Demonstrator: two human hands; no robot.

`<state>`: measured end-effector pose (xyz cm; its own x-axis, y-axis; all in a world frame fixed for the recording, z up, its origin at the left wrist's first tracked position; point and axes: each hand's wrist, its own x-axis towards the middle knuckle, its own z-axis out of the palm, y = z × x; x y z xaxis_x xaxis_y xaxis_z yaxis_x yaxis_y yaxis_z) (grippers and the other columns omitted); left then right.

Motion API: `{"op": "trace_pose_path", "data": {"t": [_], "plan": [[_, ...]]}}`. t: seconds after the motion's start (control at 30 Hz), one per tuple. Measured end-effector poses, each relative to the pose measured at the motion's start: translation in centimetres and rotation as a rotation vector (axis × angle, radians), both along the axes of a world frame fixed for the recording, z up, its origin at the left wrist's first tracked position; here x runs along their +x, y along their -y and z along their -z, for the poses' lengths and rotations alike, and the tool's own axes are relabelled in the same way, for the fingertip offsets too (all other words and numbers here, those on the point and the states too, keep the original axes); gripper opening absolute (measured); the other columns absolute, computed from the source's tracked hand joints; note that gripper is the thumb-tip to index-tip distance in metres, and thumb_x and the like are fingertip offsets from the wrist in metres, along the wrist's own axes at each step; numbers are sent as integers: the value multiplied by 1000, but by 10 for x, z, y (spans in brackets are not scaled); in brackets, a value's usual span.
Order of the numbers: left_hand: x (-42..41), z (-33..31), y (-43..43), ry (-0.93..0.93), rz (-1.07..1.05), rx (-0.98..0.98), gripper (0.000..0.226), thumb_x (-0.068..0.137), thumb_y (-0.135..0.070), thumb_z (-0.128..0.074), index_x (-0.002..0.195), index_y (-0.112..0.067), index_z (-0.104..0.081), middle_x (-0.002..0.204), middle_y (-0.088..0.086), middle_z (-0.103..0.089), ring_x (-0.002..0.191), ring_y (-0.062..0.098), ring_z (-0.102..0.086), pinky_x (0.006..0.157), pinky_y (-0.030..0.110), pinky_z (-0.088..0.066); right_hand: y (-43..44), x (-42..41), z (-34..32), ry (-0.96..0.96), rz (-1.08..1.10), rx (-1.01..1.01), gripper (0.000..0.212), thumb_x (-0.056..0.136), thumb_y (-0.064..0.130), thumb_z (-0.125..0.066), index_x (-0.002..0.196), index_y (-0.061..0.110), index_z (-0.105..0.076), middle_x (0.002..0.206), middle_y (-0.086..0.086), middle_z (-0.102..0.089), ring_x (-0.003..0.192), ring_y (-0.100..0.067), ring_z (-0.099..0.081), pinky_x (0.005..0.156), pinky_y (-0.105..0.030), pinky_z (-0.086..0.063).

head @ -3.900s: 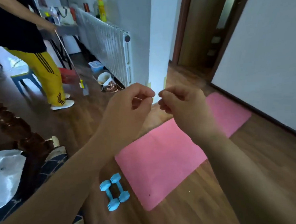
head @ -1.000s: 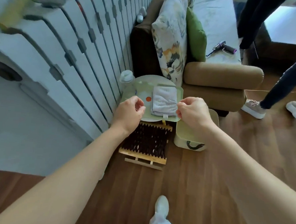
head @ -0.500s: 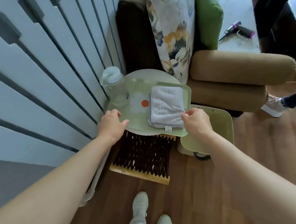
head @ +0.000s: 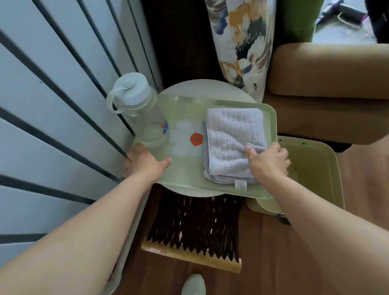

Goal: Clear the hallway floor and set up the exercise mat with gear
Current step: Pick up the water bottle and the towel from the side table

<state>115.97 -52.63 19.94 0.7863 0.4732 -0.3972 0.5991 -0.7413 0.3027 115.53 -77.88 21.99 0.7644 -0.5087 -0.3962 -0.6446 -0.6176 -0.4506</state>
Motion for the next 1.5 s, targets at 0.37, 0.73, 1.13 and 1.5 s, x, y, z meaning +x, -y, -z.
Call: {"op": "trace_pose_path", "data": {"t": [0.37,0.73,1.13,1.5], "plan": [[39,34,-20,-13,-33,-72,119,67,-62,-70,149,-12,-1,154,16,-13,142,37,-14,114,53,-16,-13,29,35,-113,114,-142,65,77,51,-56,125,12,-36,131,-14,-34,121,-35,-32,99,-45,-26],[44,33,-29,95,-106,-129,106,66,-53,-76,144,-10,-20,149,12,-28,137,31,-28,110,50,-27,1,33,57,-24,168,-102,104,64,63,-63,144,19,-12,137,-16,-33,125,-36,-33,101,-49,-29],[45,34,-18,177,-243,-336,104,58,-40,-86,139,-4,-32,145,12,-37,134,30,-34,109,45,-33,15,27,57,98,124,-143,104,65,60,-62,146,21,-10,130,-20,-35,120,-39,-35,99,-47,-28],[29,-37,4,240,-269,-182,112,54,-47,-86,137,1,-29,142,19,-36,134,34,-32,110,44,-31,27,15,4,167,116,-160,93,66,61,-58,142,23,-19,125,-20,-37,116,-40,-36,97,-48,-28]]}}
